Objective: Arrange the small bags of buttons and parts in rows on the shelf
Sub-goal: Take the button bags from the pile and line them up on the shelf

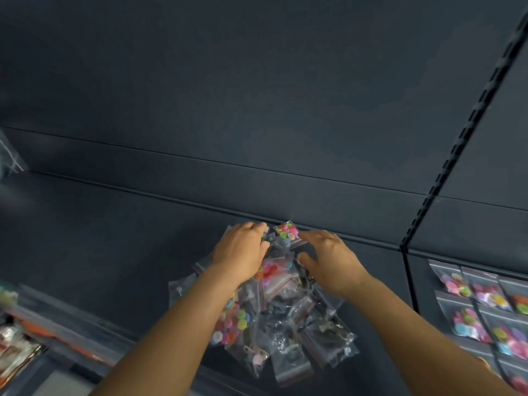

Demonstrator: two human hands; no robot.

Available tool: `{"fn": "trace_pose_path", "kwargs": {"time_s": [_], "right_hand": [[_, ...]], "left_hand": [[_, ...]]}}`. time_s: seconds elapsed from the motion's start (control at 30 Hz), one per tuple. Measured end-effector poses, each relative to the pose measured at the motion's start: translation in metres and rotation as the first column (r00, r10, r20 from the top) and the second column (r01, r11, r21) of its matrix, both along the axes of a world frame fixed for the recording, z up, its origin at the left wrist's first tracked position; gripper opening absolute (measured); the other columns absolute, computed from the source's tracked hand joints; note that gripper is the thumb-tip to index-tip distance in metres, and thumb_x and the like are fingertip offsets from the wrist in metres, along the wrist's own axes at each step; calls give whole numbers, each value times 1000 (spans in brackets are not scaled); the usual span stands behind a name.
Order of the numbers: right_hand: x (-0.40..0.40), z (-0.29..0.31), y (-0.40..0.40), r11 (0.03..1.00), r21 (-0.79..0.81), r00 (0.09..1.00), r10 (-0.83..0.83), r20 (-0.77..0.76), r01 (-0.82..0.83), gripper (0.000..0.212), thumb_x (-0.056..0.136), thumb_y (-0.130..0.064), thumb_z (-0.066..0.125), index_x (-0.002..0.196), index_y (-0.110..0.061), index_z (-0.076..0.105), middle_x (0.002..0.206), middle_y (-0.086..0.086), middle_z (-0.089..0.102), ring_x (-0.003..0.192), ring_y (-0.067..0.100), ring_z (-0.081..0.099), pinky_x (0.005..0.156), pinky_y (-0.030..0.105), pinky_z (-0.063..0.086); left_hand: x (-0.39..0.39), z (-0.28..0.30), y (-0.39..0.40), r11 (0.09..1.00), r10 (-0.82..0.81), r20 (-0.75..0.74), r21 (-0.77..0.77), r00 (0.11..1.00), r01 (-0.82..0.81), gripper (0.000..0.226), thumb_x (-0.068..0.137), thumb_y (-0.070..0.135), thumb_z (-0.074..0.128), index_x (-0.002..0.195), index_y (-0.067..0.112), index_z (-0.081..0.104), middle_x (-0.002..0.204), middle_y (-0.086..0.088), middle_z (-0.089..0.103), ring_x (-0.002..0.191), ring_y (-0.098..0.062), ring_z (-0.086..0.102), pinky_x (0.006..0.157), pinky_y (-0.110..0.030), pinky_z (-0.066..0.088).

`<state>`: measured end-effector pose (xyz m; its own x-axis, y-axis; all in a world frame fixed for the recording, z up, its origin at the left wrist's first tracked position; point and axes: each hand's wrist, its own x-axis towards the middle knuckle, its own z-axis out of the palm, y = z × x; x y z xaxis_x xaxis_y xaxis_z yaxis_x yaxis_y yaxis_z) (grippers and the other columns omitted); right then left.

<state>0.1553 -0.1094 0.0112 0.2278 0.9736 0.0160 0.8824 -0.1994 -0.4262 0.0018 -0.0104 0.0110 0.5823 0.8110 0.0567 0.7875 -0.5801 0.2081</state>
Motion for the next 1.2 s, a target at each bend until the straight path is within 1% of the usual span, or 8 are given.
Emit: {"fn": "trace_pose_path", "kwargs": {"time_s": [0.3,0.43,0.6,0.73,0.87,1.0,1.07,1.2], "right_hand": [[7,-26,56,981,-35,982,-190,-1,190,34,94,-30,50,127,-19,53,122,7,57,116,28,48,91,32,43],[12,-30,66,967,-43,968,-251,11,251,40,92,-33,55,128,-15,52,121,10,55,115,30,48,94,34,43],[14,-28,76,943,-108,948,-319,-16,315,26,90,-29,58,106,-10,63,102,10,66,94,29,61,75,33,51],[17,-25,78,941,-130,947,-319,-36,313,14,88,-20,58,97,-12,65,98,7,67,92,25,61,74,32,51],[21,-24,71,950,-75,946,-308,-97,302,6,89,-19,57,93,-16,60,96,3,64,93,24,58,74,30,47],[31,-12,56,934,94,914,-311,-262,345,8,88,-14,58,85,-19,53,74,-8,54,71,14,53,58,19,40],[37,-4,44,911,175,889,-296,-349,372,11,89,-12,59,84,-20,52,71,-10,52,66,9,50,51,14,36],[51,10,18,883,221,845,-284,-452,415,11,90,-13,56,90,-24,55,73,-11,51,66,7,51,54,19,41]], "left_hand": [[10,-22,50,998,55,-87,-27,995,-57,43,96,42,43,130,17,50,127,-7,55,118,-27,48,98,-38,37],[14,-28,57,997,65,31,-47,997,-63,42,92,43,52,126,19,54,120,-5,59,114,-27,51,97,-37,38],[18,-29,58,993,86,172,-93,981,-71,53,88,36,62,135,21,45,104,-1,68,109,-25,52,97,-36,34],[21,-24,56,988,119,231,-120,966,-93,36,85,30,66,119,21,59,101,3,69,105,-21,57,97,-34,37],[21,-17,49,961,153,440,-276,885,-28,23,85,16,66,106,21,61,85,10,60,91,-16,62,82,-28,48],[31,-2,39,946,123,570,-314,812,77,32,85,7,60,112,23,57,78,8,53,74,-10,54,66,-18,40],[38,5,31,929,102,609,-341,787,143,36,85,6,58,116,23,55,76,9,52,70,-10,53,63,-18,40],[56,14,13,893,81,624,-391,777,221,47,83,6,66,122,26,51,91,7,57,72,-9,55,66,-16,46]]}}
